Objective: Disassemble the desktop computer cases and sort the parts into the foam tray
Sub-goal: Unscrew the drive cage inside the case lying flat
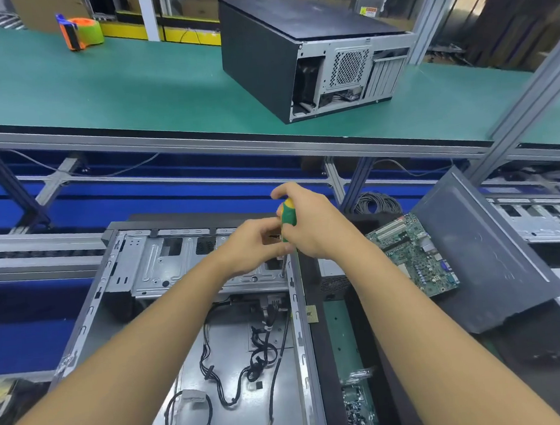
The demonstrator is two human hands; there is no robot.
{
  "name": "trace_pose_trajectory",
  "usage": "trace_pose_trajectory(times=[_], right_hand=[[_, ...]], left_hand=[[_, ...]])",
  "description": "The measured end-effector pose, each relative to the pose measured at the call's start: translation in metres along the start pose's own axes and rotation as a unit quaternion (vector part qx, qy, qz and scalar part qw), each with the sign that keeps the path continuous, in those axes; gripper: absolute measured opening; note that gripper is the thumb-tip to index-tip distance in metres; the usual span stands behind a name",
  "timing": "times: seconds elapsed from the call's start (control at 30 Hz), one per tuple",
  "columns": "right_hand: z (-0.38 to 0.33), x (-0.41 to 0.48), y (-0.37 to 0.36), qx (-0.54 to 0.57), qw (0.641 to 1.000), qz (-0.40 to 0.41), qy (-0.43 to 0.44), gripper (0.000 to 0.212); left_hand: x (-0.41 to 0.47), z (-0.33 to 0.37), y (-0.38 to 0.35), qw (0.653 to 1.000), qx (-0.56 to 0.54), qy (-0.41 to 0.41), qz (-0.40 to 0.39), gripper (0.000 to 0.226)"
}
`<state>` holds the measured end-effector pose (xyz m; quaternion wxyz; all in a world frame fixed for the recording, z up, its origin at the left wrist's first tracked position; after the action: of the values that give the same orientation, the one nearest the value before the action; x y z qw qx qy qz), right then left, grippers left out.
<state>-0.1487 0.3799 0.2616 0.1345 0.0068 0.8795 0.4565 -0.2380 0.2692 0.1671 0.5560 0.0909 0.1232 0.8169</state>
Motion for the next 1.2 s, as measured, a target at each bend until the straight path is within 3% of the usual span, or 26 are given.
trace_pose_trajectory(times=[0.13, 0.27, 0.4, 0.57, 0.67, 0.77, 0.87, 0.93, 1.0, 1.07, 1.13, 1.2], right_hand=[[0.002, 0.000, -0.004, 0.013, 0.998, -0.060, 0.018, 0.046], [0.001, 0.001, -0.007, -0.025, 0.996, 0.080, -0.026, 0.038], [0.000, 0.004, -0.005, -0.032, 0.995, 0.092, -0.004, 0.019], [0.000, 0.002, 0.000, -0.022, 0.999, 0.009, 0.024, 0.044], [0.002, 0.001, -0.004, -0.015, 0.998, -0.024, 0.060, 0.040], [0.005, 0.001, -0.008, -0.015, 0.997, 0.010, 0.073, 0.020], [0.004, 0.005, -0.011, -0.111, 0.991, 0.080, -0.011, 0.045], [0.000, 0.008, -0.012, -0.167, 0.979, 0.108, -0.053, 0.048], [-0.002, 0.010, -0.014, -0.139, 0.985, 0.096, -0.042, 0.036], [-0.001, 0.010, -0.013, -0.087, 0.993, 0.075, -0.003, 0.018], [0.000, 0.009, -0.011, -0.061, 0.997, 0.034, 0.025, 0.025], [-0.002, 0.009, -0.008, -0.023, 0.999, -0.014, 0.034, 0.032]], left_hand=[[-0.002, -0.003, 0.002, 0.999, -0.014, 0.016, 0.030, 0.023], [0.008, 0.002, -0.004, 0.997, 0.034, 0.053, 0.048, 0.038], [0.010, 0.004, -0.008, 0.993, 0.084, 0.068, 0.045, 0.034], [0.000, 0.003, 0.003, 1.000, 0.002, 0.016, -0.022, 0.026], [-0.003, 0.002, 0.004, 1.000, -0.011, 0.023, 0.003, 0.023], [-0.001, 0.003, 0.002, 0.999, 0.002, 0.032, 0.041, 0.020], [0.004, 0.006, -0.002, 0.997, 0.038, 0.061, 0.029, 0.023], [0.005, 0.009, -0.003, 0.991, 0.091, 0.089, 0.029, 0.033], [0.003, 0.011, -0.003, 0.990, 0.100, 0.094, 0.018, 0.042], [0.001, 0.009, 0.000, 0.996, 0.057, 0.072, -0.008, 0.030], [-0.004, 0.007, 0.004, 0.997, 0.039, 0.057, -0.025, 0.014], [-0.005, 0.004, 0.006, 0.996, 0.068, 0.055, -0.005, 0.021]])
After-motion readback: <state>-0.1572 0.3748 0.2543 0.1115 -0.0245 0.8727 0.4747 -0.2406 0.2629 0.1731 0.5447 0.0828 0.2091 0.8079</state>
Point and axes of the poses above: each hand's wrist, its own x-axis towards the middle knuckle, its own y-axis out of the back of the hand, z = x × y, the point moved 1 cm from there along x, towards the middle knuckle, and after that the axes turned 12 degrees about -z, right-handed, at the moved point
